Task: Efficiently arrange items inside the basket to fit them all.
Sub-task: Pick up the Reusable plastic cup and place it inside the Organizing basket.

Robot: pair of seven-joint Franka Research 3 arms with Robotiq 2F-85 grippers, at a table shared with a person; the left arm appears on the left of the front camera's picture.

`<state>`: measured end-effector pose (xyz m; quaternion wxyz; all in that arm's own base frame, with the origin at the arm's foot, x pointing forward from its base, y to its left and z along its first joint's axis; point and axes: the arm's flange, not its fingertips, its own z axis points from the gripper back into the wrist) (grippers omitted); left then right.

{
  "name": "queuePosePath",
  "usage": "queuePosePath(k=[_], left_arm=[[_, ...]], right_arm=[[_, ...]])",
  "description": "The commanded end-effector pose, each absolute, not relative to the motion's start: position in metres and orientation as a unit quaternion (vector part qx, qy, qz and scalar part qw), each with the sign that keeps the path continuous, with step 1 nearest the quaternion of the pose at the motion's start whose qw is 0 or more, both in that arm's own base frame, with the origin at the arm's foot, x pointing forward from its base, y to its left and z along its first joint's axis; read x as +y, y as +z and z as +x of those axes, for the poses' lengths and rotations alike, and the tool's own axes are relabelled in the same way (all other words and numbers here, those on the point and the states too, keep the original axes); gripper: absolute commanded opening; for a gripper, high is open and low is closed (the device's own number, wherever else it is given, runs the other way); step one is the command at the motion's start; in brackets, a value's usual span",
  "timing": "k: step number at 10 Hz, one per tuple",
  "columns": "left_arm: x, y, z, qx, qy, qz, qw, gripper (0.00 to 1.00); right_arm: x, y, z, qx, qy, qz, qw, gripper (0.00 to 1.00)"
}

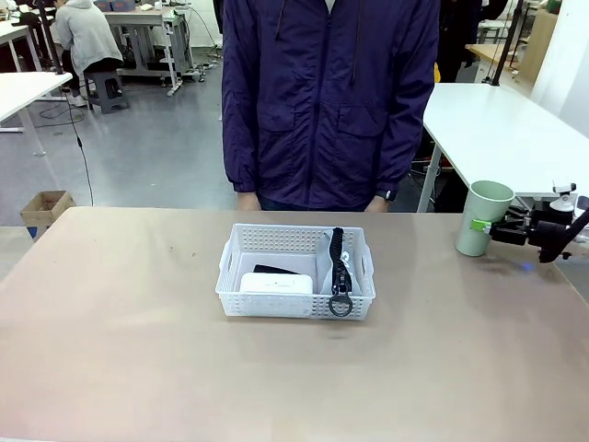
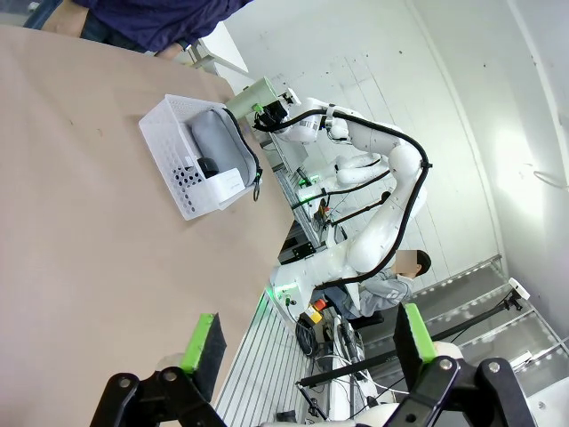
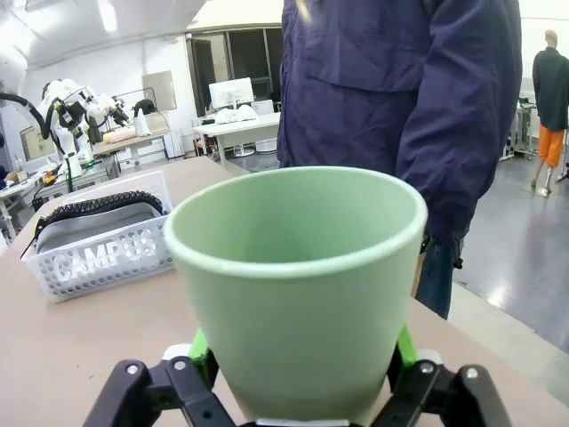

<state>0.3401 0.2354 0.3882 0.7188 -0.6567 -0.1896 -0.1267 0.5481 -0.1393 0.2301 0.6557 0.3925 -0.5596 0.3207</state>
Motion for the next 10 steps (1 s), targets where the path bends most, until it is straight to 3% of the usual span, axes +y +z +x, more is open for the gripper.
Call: queuePosePath(k=[1, 3, 4, 5, 6, 7, 8, 10], left_arm=[[0.233, 0.391, 0.338, -0.186, -0.126, -0.654, 0.722, 1.0], [0.233, 0.391, 0.338, -0.186, -0.126, -0.654, 0.722, 1.0], [0.233, 0.391, 0.338, -0.186, -0.126, -0.654, 0.722, 1.0], [0.233, 0.391, 0.338, -0.186, -0.126, -0.654, 0.722, 1.0], [0.233, 0.391, 0.338, -0.186, -0.126, -0.654, 0.722, 1.0], [0.233, 0.391, 0.338, -0.186, -0.126, -0.654, 0.722, 1.0], [0.233, 0.391, 0.338, -0.186, -0.126, -0.654, 0.722, 1.0], [0.233, 0.391, 0.338, -0.186, -0.126, -0.654, 0.722, 1.0]], right_arm=[[-0.146, 0.234, 0.552, -0.573, 0.315, 0.391, 0.648, 0.0], [-0.146, 0.235, 0.551, -0.57, 0.318, 0.387, 0.651, 0.0], [-0.143, 0.236, 0.547, -0.57, 0.321, 0.395, 0.645, 0.28], [-0.136, 0.25, 0.54, -0.555, 0.334, 0.398, 0.65, 0.28], [-0.122, 0.277, 0.531, -0.504, 0.361, 0.402, 0.674, 0.0], [-0.094, 0.322, 0.516, -0.469, 0.421, 0.396, 0.667, 0.28], [-0.064, 0.358, 0.501, -0.451, 0.477, 0.395, 0.643, 0.0], [-0.002, 0.396, 0.481, -0.385, 0.546, 0.419, 0.615, 0.0]])
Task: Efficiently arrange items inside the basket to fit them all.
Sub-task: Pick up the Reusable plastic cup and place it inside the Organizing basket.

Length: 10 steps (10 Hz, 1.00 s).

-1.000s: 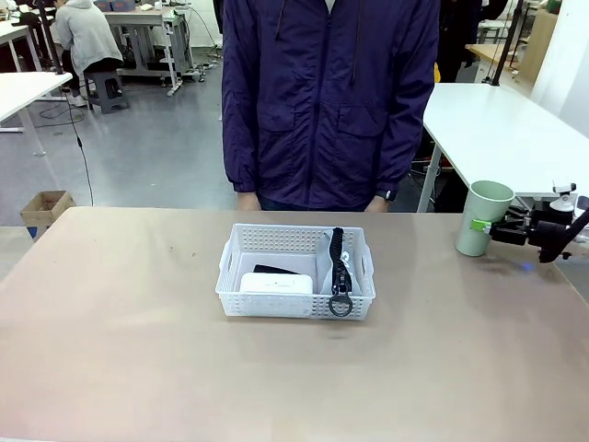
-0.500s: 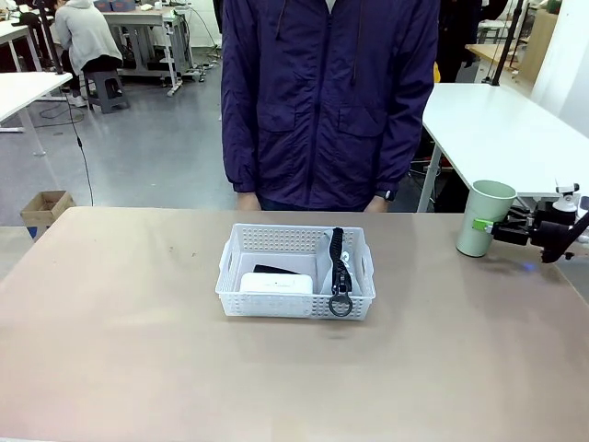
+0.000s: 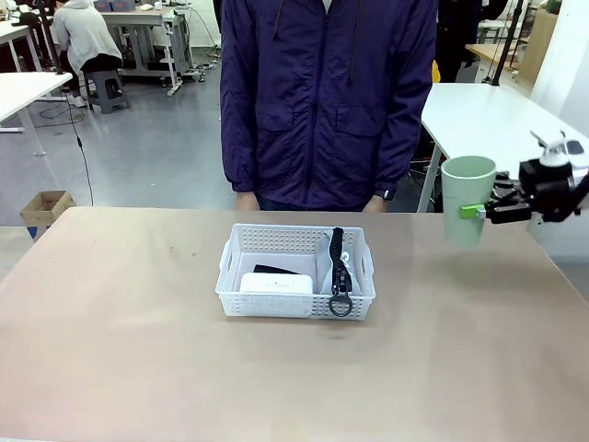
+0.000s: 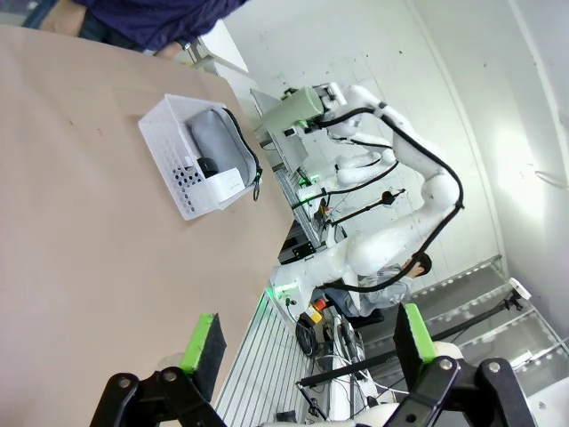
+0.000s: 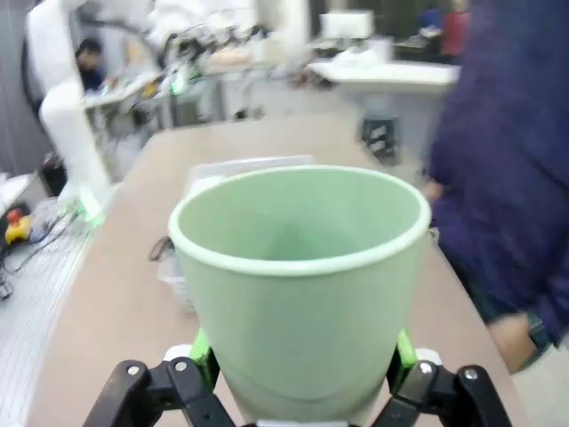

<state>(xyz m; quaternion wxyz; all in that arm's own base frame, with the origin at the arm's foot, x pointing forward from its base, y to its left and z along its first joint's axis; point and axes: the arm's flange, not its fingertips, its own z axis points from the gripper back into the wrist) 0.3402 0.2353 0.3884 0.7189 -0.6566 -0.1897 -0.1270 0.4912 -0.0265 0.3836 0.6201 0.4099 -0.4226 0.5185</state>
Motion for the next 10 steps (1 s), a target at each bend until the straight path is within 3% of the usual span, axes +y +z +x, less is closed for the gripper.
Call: queuePosePath(k=[1, 2, 3, 7, 10], left_arm=[[0.233, 0.391, 0.338, -0.186, -0.126, -0.654, 0.722, 1.0], [0.233, 0.391, 0.338, -0.186, -0.126, -0.654, 0.722, 1.0], [0.233, 0.391, 0.338, -0.186, -0.126, -0.654, 0.722, 1.0], [0.233, 0.391, 0.338, -0.186, -0.126, -0.654, 0.722, 1.0], [0.233, 0.391, 0.338, -0.186, -0.126, -0.654, 0.722, 1.0]], right_arm=[[0.036, 0.412, 0.473, -0.344, 0.592, 0.405, 0.606, 0.28], [0.071, 0.425, 0.466, -0.314, 0.625, 0.379, 0.606, 0.28], [0.107, 0.438, 0.459, -0.312, 0.638, 0.339, 0.617, 0.0], [0.261, 0.453, 0.451, -0.216, 0.728, 0.196, 0.62, 0.0], [0.341, 0.456, 0.453, -0.192, 0.7, 0.167, 0.667, 0.0]])
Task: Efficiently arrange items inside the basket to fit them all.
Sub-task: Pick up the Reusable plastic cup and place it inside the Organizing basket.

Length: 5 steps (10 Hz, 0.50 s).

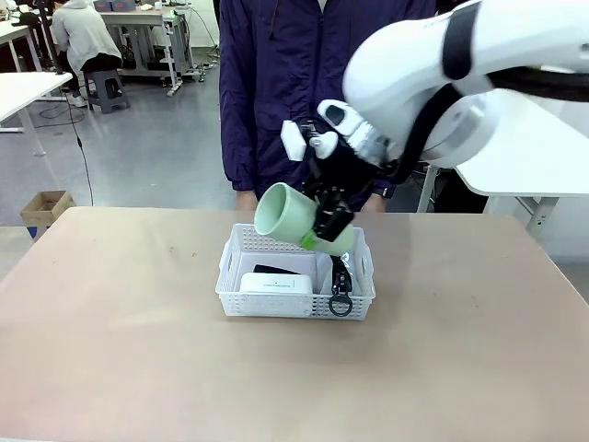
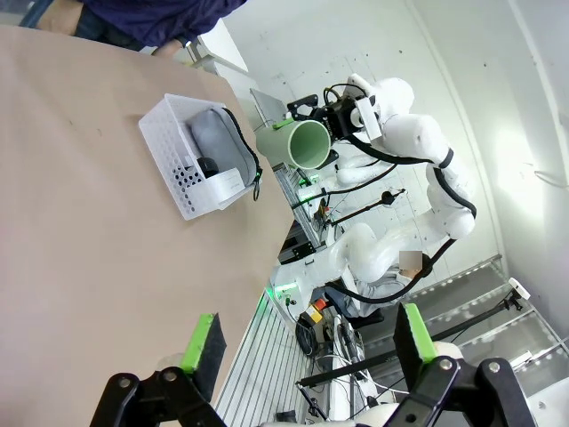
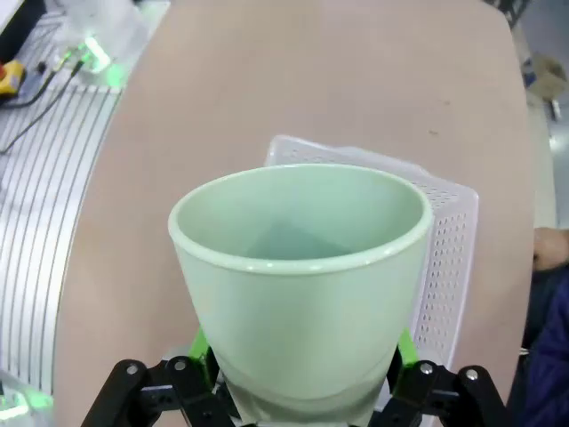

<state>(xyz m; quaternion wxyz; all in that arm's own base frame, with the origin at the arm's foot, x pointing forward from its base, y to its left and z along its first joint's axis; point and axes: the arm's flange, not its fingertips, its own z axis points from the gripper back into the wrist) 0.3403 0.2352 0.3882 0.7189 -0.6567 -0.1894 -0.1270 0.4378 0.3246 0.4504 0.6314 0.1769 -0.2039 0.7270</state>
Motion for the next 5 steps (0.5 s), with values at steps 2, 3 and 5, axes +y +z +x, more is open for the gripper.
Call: queuePosePath(k=[2, 3, 5], left_arm=[[0.233, 0.391, 0.338, -0.186, -0.126, -0.654, 0.722, 1.0], [0.233, 0.391, 0.338, -0.186, -0.126, -0.654, 0.722, 1.0], [0.233, 0.391, 0.338, -0.186, -0.126, -0.654, 0.722, 1.0]], right_arm=[[0.364, 0.451, 0.46, -0.243, 0.66, 0.125, 0.7, 0.0], [0.361, 0.454, 0.468, -0.261, 0.647, 0.119, 0.706, 0.0], [0.354, 0.449, 0.451, -0.223, 0.683, 0.155, 0.678, 0.0]])
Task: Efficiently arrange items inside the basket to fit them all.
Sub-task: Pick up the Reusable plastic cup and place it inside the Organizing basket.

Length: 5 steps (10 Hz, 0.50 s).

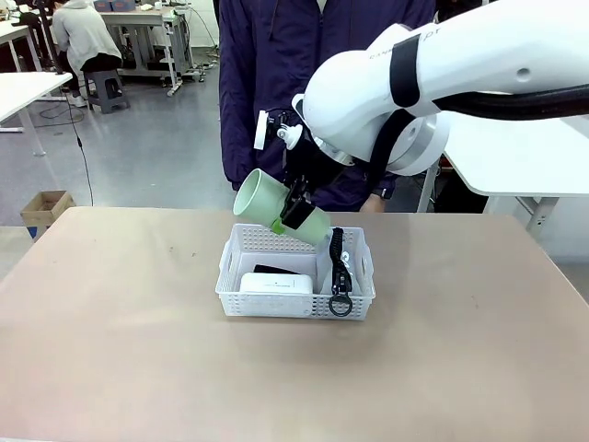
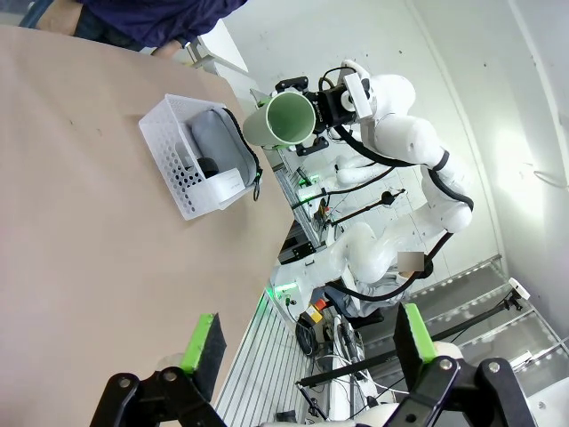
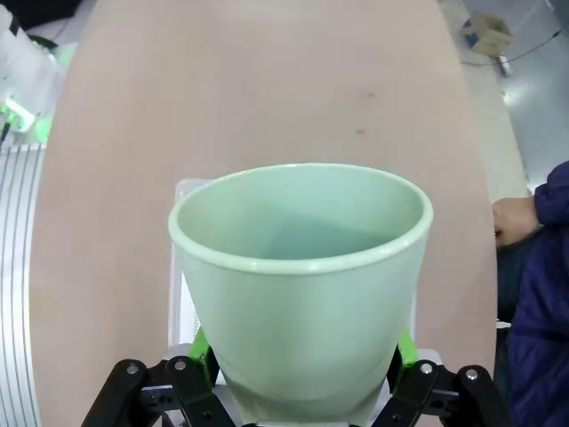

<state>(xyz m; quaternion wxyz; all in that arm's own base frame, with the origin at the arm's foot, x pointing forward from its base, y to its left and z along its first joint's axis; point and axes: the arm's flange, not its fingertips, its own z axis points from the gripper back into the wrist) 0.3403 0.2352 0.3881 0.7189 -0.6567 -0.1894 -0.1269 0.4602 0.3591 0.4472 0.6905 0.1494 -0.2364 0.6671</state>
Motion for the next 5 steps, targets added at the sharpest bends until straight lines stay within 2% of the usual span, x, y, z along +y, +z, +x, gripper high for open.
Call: queuePosePath(k=[1, 5], left_arm=[[0.2328, 0.391, 0.3384, -0.186, -0.126, -0.654, 0.722, 1.0], [0.2328, 0.391, 0.3384, -0.186, -0.126, -0.654, 0.722, 1.0]], right_arm=[[0.3538, 0.4492, 0.4513, -0.223, 0.683, 0.155, 0.678, 0.0], [0.3538, 0.4492, 0.4513, -0.223, 0.683, 0.155, 0.678, 0.0]])
